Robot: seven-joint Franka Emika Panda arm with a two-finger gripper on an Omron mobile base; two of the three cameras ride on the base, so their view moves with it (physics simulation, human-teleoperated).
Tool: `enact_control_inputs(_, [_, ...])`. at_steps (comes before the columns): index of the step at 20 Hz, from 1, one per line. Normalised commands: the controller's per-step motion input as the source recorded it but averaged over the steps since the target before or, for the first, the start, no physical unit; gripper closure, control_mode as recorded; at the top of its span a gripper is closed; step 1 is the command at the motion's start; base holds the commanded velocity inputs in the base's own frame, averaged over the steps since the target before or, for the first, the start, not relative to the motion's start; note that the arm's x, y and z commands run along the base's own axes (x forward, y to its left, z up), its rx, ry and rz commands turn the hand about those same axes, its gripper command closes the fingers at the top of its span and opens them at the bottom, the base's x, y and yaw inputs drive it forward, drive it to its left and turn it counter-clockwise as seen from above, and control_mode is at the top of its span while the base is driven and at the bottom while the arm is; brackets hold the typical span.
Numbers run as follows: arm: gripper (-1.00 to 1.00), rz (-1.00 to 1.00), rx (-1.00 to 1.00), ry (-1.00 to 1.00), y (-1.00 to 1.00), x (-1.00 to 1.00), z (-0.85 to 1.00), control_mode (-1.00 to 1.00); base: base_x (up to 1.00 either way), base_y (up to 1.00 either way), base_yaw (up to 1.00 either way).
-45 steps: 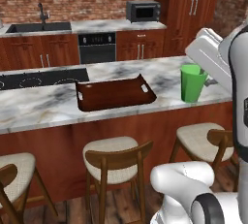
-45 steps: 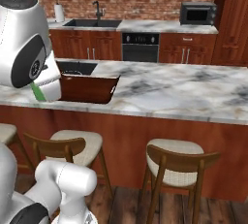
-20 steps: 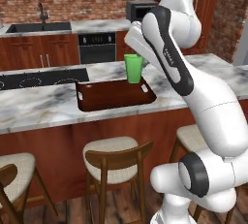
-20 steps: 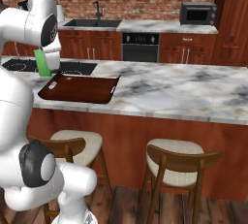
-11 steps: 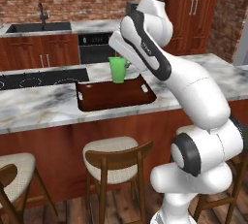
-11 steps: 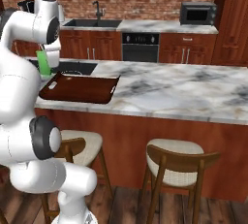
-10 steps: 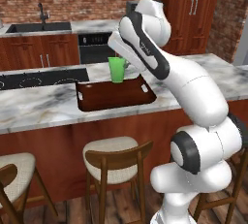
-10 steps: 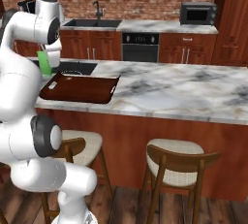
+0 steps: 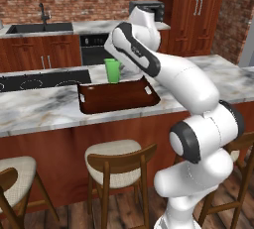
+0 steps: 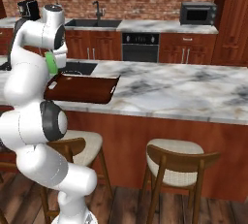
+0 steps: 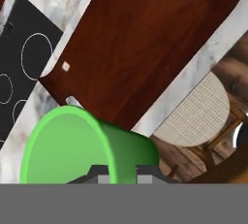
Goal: There is a tray on the dining counter. Grab the cup, mug, and pitcher and place them on the tray. The pitcher may be placed next to the tray if it cannot fit the tray.
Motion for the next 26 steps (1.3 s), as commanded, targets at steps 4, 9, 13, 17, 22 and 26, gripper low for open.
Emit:
enact_control_inputs(4, [1.0,0.0,0.0,-0.09,0.28,0.53,-0.54,-1.0,0.0,0.0,0.0])
enact_control_inputs(9, [1.0,0.0,0.0,0.0,0.24,0.58,-0.48,-1.0,0.0,0.0,0.0])
enact_control_inputs(13, [1.0,0.0,0.0,0.0,0.15,0.61,-0.34,-1.0,0.0,0.0,0.0])
enact_control_inputs(17, [1.0,0.0,0.0,0.0,0.13,0.45,-0.34,-1.0,0.0,0.0,0.0])
enact_control_inputs(22, [1.0,0.0,0.0,0.0,0.14,0.34,-0.25,-1.0,0.0,0.0,0.0])
enact_control_inputs(26, [1.0,0.0,0.0,0.0,0.13,0.23,-0.2,-1.0,0.0,0.0,0.0])
